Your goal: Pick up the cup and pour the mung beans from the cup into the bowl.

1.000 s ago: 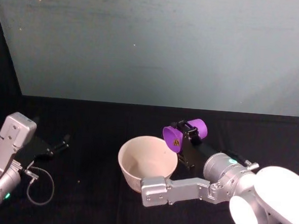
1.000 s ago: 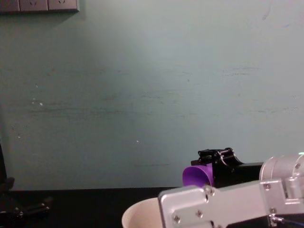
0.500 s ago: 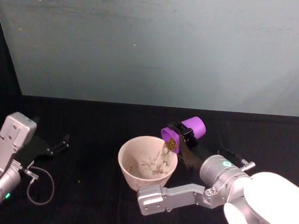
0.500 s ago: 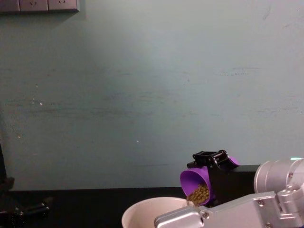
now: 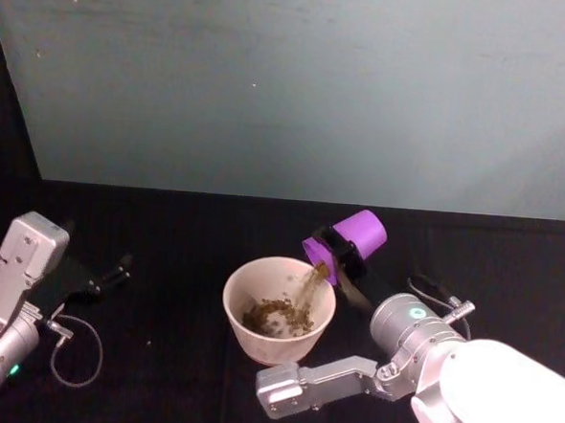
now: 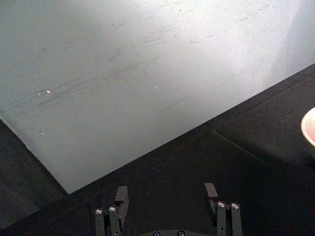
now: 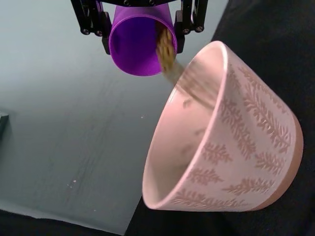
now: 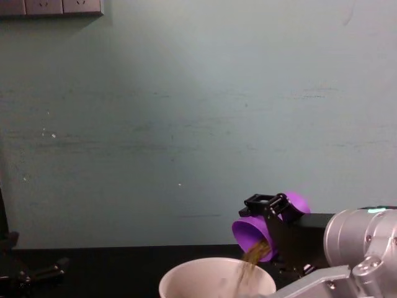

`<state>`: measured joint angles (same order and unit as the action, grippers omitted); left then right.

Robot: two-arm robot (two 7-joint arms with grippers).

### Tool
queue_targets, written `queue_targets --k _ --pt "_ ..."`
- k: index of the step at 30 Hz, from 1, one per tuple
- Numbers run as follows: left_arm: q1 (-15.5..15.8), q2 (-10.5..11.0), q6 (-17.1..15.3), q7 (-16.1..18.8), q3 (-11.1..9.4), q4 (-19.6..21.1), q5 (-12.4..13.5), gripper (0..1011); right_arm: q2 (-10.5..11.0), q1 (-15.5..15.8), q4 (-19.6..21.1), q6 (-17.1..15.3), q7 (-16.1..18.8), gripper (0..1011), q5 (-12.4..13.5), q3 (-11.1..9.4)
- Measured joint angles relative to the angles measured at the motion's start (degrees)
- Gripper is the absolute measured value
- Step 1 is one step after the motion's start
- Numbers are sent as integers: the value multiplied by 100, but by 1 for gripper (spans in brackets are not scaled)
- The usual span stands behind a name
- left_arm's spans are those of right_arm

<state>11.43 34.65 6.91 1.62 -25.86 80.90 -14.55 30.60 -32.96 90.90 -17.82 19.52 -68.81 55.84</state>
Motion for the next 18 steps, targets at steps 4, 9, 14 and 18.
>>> queue_targets --k 4,9,14,18 --pt "0 0 0 0 0 0 0 1000 10 -53 45 -26 123 722 -398 143" --pt "0 0 0 0 0 0 0 1000 26 -100 91 -43 234 722 -785 273" --pt "0 0 0 0 0 0 0 1000 40 -154 100 -76 393 722 -1218 418" --pt "0 0 0 0 0 0 0 1000 41 -175 105 -113 507 722 -1486 471"
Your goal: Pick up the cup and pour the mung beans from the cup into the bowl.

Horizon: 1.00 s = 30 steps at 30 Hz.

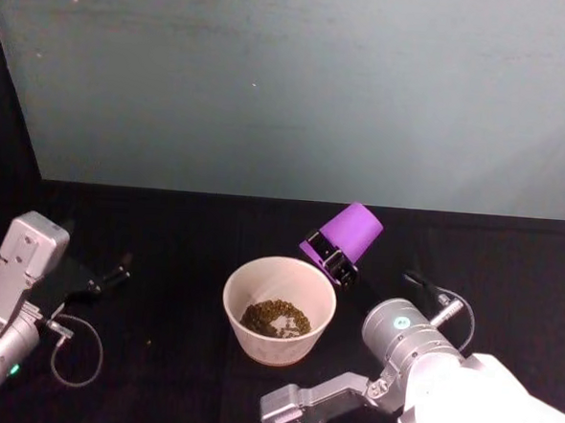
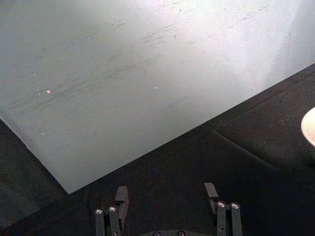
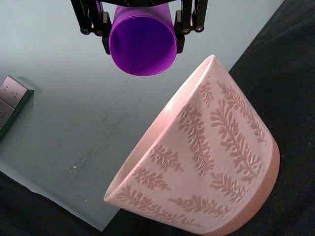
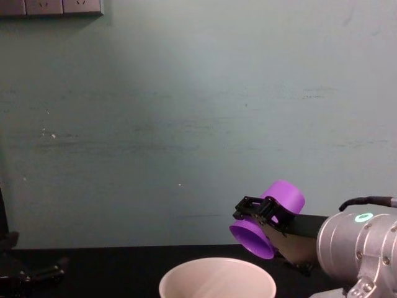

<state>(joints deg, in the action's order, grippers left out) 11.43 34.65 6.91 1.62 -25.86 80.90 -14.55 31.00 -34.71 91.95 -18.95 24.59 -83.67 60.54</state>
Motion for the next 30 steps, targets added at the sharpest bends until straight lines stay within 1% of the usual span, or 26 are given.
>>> queue_targets --k 1,3,6,7,9,10,11,13,15,17,19,20,21,22,23,26,27,28,29,30 --pt "0 0 0 0 0 0 0 1000 -2 3 11 -3 25 722 -42 -4" --pt "0 0 0 0 0 0 0 1000 -8 21 22 -1 30 722 -38 -31" --pt "0 0 0 0 0 0 0 1000 -21 75 47 20 18 722 50 -126" --pt "0 0 0 0 0 0 0 1000 -27 117 64 44 -17 722 160 -203" --pt "0 0 0 0 0 0 0 1000 -30 167 85 62 -55 722 265 -282" --pt "0 0 0 0 0 0 0 1000 -32 221 117 74 -101 722 375 -369" --pt "0 0 0 0 0 0 0 1000 -32 221 117 74 -101 722 375 -369" --pt "0 0 0 0 0 0 0 1000 -29 352 193 105 -221 722 648 -563" --pt "0 0 0 0 0 0 0 1000 -24 413 235 118 -268 722 775 -655" --pt "0 0 0 0 0 0 0 1000 -16 502 300 133 -339 722 962 -788" --pt "0 0 0 0 0 0 0 1000 -3 677 416 173 -518 722 1368 -1080" --pt "0 0 0 0 0 0 0 1000 -3 677 416 173 -518 722 1368 -1080" --pt "0 0 0 0 0 0 0 1000 -1 769 466 198 -586 722 1589 -1226" --pt "0 0 0 0 0 0 0 1000 -8 828 505 212 -623 722 1746 -1347" --pt "0 0 0 0 0 0 0 1000 -26 931 556 235 -689 722 2005 -1523" --pt "0 0 0 0 0 0 0 1000 -74 1116 637 321 -760 722 2531 -1850" --pt "0 0 0 0 0 0 0 1000 -102 1223 683 413 -783 722 2882 -2055" --pt "1 0 0 0 0 0 0 1000 -117 1278 705 465 -789 722 3054 -2158" --pt "0 0 0 0 0 0 0 1000 -141 1372 743 557 -794 722 3371 -2339" --pt "0 0 0 0 0 0 0 1000 -141 1372 743 557 -794 722 3371 -2339"
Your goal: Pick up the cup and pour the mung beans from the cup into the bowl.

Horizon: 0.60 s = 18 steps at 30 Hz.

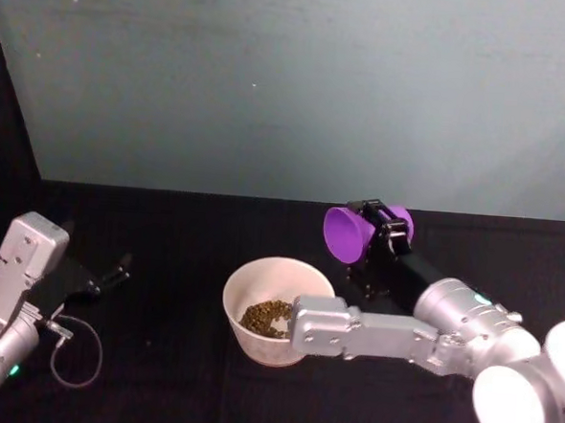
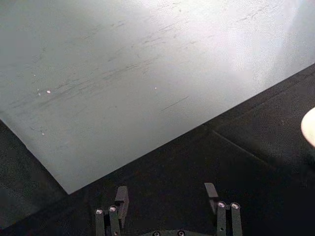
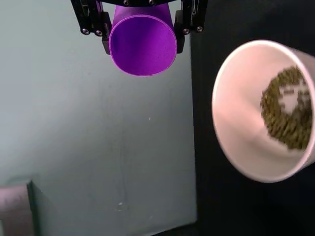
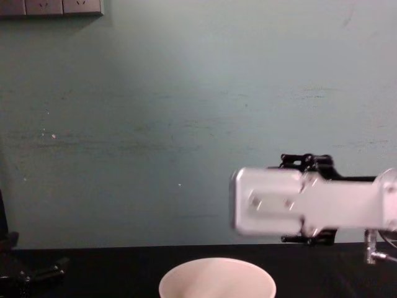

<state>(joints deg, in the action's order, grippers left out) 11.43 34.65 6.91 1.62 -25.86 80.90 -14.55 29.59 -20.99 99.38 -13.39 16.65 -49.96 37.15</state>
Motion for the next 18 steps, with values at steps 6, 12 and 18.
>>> queue_targets --k 6,12,18 --pt "0 0 0 0 0 0 0 1000 -141 363 66 357 25 722 1103 -668" --pt "0 0 0 0 0 0 0 1000 -395 762 -22 838 262 722 2656 -1503" --pt "0 0 0 0 0 0 0 1000 -473 967 -163 1103 405 722 3468 -1899"
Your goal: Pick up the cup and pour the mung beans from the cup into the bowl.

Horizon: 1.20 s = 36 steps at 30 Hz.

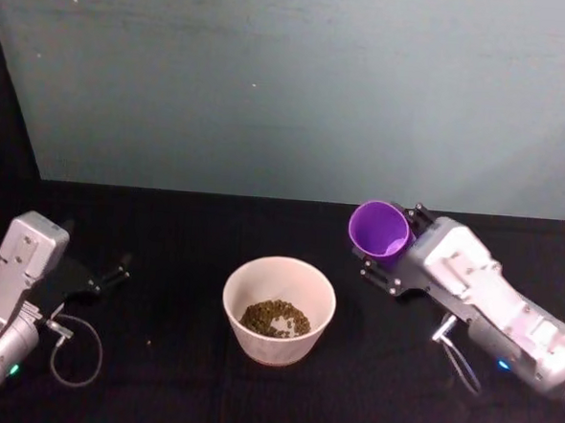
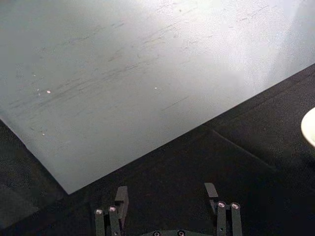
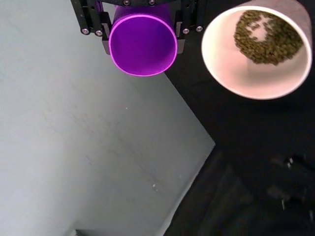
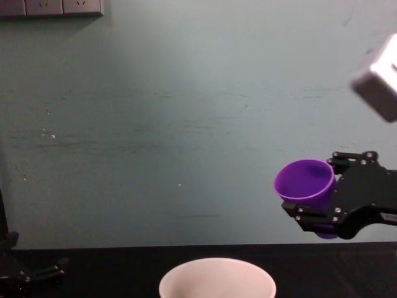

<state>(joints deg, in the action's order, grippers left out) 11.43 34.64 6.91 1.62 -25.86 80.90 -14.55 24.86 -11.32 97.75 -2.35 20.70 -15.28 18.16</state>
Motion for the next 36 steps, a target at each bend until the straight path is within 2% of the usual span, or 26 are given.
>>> queue_targets --k 1,3,4,6,7,9,11,13,14,15,26,30,36 --pt "0 0 0 0 0 0 0 1000 -7 46 -85 167 61 722 272 -84" --pt "0 0 0 0 0 0 0 1000 -10 82 -176 314 126 722 537 -167" --pt "0 0 0 0 0 0 0 1000 -14 110 -260 429 197 722 783 -232" --pt "0 0 0 0 0 0 0 1000 -20 135 -370 533 274 722 1044 -300" --pt "0 0 0 0 0 0 0 1000 -26 150 -474 622 355 722 1261 -351" --pt "0 0 0 0 0 0 0 1000 -32 163 -653 750 466 722 1553 -402" --pt "0 0 0 0 0 0 0 1000 -35 164 -715 803 499 722 1642 -413" --pt "0 0 0 0 0 0 0 1000 -40 162 -944 1031 638 722 1908 -418" --pt "0 0 0 0 0 0 0 1000 -40 162 -944 1031 638 722 1908 -418" --pt "0 0 0 0 0 0 0 1000 -41 149 -1079 1175 714 722 2039 -391" --pt "0 0 0 0 0 0 0 1000 -32 124 -1468 1670 826 722 2320 -210" --pt "0 0 0 0 0 0 0 1000 -31 158 -1546 1758 830 722 2458 -206" --pt "0 0 0 0 0 0 0 1000 -61 223 -1730 1799 854 722 2830 -268"
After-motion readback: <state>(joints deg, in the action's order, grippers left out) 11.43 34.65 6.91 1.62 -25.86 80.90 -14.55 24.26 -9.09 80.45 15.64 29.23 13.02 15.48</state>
